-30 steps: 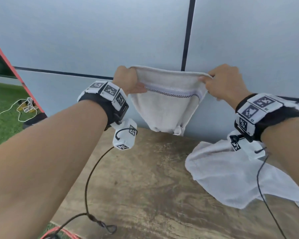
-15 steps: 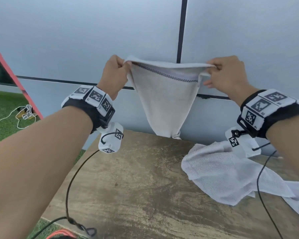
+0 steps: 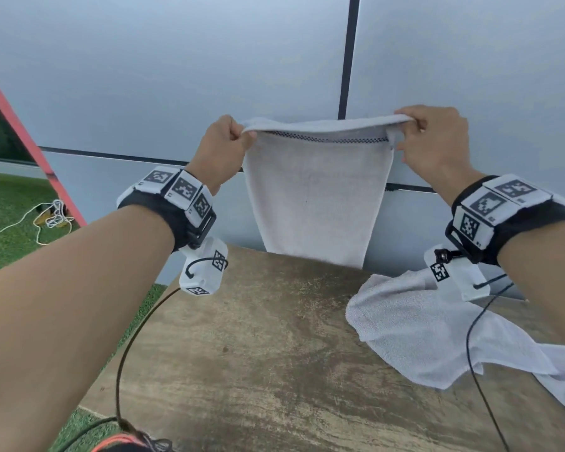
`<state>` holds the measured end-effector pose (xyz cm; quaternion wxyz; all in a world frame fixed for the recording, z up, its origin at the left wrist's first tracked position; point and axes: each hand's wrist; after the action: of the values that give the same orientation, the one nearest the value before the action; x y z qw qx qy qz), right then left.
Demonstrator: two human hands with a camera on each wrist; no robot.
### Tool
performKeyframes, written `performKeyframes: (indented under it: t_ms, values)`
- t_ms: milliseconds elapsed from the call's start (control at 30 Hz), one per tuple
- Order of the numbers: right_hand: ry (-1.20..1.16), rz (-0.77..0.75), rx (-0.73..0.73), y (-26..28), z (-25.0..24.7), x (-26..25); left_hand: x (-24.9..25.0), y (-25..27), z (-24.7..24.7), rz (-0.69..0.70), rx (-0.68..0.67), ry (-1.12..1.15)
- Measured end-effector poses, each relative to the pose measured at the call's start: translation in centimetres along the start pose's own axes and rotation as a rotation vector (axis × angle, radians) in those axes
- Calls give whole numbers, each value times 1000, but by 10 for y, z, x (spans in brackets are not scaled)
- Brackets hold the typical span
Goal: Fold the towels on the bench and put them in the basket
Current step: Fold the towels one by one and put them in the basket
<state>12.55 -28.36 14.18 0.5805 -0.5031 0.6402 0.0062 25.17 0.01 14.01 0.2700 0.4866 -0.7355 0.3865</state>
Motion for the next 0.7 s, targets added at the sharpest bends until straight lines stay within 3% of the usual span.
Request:
performKeyframes:
  t_ms: [100,233,400,533,700]
  values:
    - [64,48,2,2,-4,0,-1,-3,5,-32,-54,-62]
    - [136,16,65,4,-8,-2,6,-2,5,22,48,-85]
    - [224,48,-62,21,-12,7,-7,6,-4,47,119,-280]
    - [266,65,-224,55,-15,25,-33,24,-17,38,-10,-461]
    - [249,115,-323,106,-23,33,-51,69,-34,82,-223,-633]
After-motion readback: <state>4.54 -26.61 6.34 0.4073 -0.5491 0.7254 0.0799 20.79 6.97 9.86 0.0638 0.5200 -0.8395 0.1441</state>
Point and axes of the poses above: each hand's wrist, its own y-axis away from the middle knuckle, its own z-axis out of the palm, x = y × z, and after that the axes turned 13 degrees about -y, right-handed
